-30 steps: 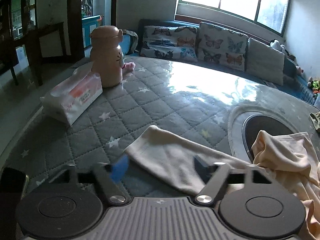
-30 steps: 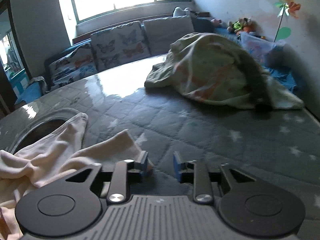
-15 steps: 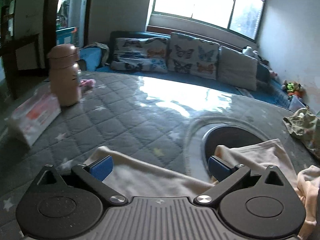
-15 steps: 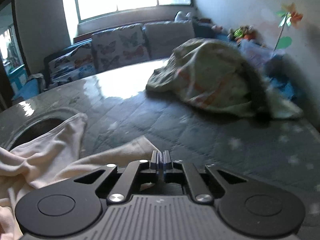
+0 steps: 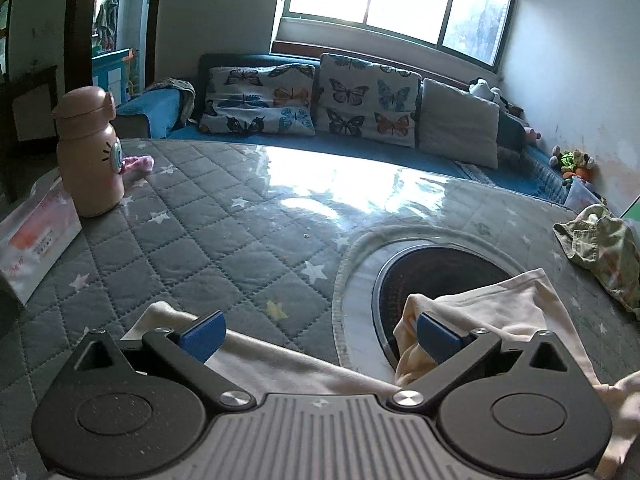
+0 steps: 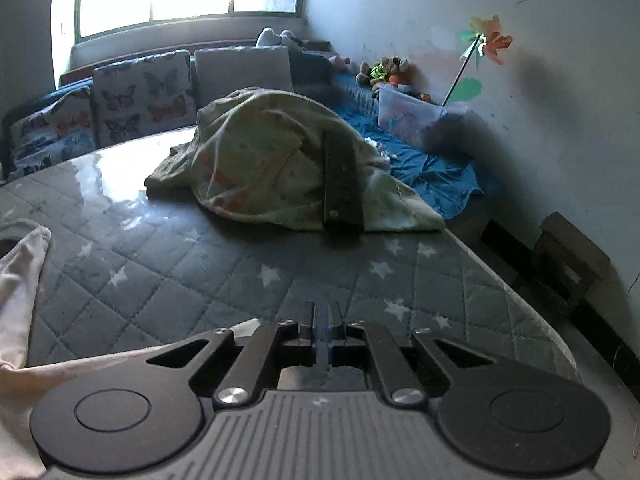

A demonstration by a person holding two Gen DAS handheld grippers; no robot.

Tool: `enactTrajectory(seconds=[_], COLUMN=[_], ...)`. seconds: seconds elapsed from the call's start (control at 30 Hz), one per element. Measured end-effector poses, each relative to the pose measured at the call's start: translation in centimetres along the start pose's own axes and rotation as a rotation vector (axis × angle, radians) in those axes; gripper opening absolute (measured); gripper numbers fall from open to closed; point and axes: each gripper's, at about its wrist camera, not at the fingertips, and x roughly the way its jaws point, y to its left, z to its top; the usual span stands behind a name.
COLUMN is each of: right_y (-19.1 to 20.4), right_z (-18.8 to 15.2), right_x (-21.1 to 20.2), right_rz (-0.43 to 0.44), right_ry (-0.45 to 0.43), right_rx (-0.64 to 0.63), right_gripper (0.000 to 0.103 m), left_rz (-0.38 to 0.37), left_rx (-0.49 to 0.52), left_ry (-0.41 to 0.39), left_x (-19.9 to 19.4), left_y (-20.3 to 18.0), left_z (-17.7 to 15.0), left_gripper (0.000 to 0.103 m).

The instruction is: Fold clothes

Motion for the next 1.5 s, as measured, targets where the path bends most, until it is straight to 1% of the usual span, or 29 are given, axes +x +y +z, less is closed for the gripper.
enactTrajectory(seconds=[0.1,0.2,0.23,0.27,0.4,0.47,0.5,0.57,0.6,0.7,0.73,0.77,0.8,0.9,1.0,1.07,1.13,1.17,1.27,1.33,1.43,1.5], right_y=[1.0,3.6,4.6,5.6,10.3,12.6,13.9,15.7,16.8,19.3,19.9,20.5,21.2,22.6,23.5,24.0,24.3,24.4,24.9,25.2,25.5,25.6], right_z=[0.7,2.0,2.5,2.9,4.2,4.8,5.1,5.5,5.6,5.8,5.8,5.8,5.9,6.1,6.3,6.3,6.4,6.4,6.5,6.4,6.2,6.1], right_x=[-0.3,-0.1,0.0,0.2,0.9,1.3,1.6,2.1,2.4,3.3,3.5,3.7,3.9,4.5,5.4,6.2,6.8,7.1,8.0,8.4,9.0,9.2], right_rz=[0.049,0.156,0.189,0.221,0.331,0.378,0.398,0.423,0.440,0.475,0.483,0.490,0.497,0.510,0.528,0.542,0.553,0.555,0.563,0.559,0.553,0.556], right_ry=[-0.017,-0.024,-0.024,-0.024,-0.013,-0.004,-0.001,0.005,0.011,0.029,0.033,0.036,0.040,0.046,0.064,0.083,0.100,0.107,0.128,0.135,0.143,0.144], right_rx=[-0.016,-0.044,-0.054,-0.063,-0.113,-0.144,-0.160,-0.187,-0.203,-0.238,-0.247,-0.255,-0.267,-0.283,-0.283,-0.277,-0.266,-0.261,-0.252,-0.255,-0.263,-0.266], right_gripper=[0.011,0.014,0.019,0.021,0.022,0.029,0.030,0.030,0.030,0.030,0.030,0.030,0.030,0.030,0.031,0.031,0.031,0.031,0.031,0.031,0.030,0.030], left_rz=[-0.021,-0.044,-0.050,-0.054,-0.063,-0.074,-0.079,-0.090,-0.095,-0.129,-0.142,-0.158,-0.173,-0.202,-0.223,-0.235,-0.240,-0.244,-0.297,-0.314,-0.300,-0.303], left_rx=[0.008,0.007,0.003,-0.003,-0.016,-0.007,-0.002,0.007,0.012,0.036,0.045,0.055,0.066,0.108,0.141,0.154,0.133,0.119,0.057,0.043,0.036,-0.002], left_ry=[0.011,0.034,0.041,0.047,0.067,0.095,0.109,0.137,0.151,0.195,0.209,0.222,0.235,0.253,0.254,0.252,0.252,0.251,0.251,0.252,0.264,0.282], left_x=[0.7,1.8,2.2,2.6,4.5,5.5,6.0,6.9,7.4,8.1,8.2,8.1,8.0,7.5,6.9,6.6,6.7,6.7,7.0,7.4,8.5,9.4], left_y=[-0.7,-1.5,-1.8,-2.1,-3.1,-3.6,-3.9,-4.3,-4.6,-5.2,-5.4,-5.5,-5.7,-6.3,-6.7,-6.9,-6.6,-6.4,-5.8,-5.9,-6.2,-6.0], left_z=[0.4,1.0,1.2,1.6,2.9,2.9,2.9,2.9,2.8,2.0,1.6,1.1,0.6,-0.7,-1.5,-1.7,-1.4,-1.2,-0.2,0.5,1.2,1.8], left_gripper=[0.102,0.098,0.096,0.095,0.091,0.091,0.090,0.080,0.078,0.067,0.057,0.051,0.050,0.049,0.050,0.056,0.058,0.062,0.070,0.070,0.067,0.065])
